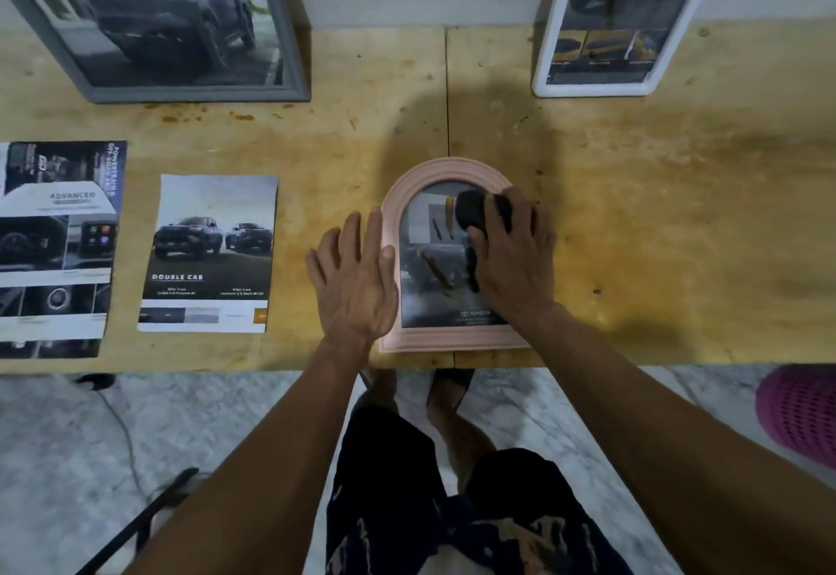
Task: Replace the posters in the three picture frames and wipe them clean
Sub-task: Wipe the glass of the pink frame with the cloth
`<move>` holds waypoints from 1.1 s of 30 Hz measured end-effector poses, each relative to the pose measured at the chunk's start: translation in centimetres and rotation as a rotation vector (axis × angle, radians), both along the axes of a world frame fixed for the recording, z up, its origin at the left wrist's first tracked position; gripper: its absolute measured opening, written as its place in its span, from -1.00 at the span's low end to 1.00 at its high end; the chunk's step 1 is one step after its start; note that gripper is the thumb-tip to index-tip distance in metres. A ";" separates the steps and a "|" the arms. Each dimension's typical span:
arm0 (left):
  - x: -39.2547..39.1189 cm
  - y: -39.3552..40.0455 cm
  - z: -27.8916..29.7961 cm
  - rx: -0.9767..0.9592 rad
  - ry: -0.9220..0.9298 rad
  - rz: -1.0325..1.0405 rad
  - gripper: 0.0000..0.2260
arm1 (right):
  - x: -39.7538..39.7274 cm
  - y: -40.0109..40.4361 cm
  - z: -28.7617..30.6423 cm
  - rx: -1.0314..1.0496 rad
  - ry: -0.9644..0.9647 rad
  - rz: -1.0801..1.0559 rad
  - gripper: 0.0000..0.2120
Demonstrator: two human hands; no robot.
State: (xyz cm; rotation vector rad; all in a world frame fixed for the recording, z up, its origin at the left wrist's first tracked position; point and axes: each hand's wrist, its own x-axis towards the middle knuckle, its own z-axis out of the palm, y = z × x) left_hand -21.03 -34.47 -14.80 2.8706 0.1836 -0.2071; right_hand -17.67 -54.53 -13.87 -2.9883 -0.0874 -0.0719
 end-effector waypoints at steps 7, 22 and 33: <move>0.0 -0.5 -0.2 -0.046 0.065 0.081 -0.54 | 1.5 1.7 -0.4 -0.024 0.002 -0.015 -0.63; 0.1 -0.6 -0.1 -0.079 0.107 0.125 -0.55 | 0.9 5.6 0.0 0.324 0.046 0.212 -0.68; 0.0 -0.5 -0.2 -0.092 0.096 0.119 -0.55 | -4.6 4.8 0.3 0.320 0.105 0.355 -0.78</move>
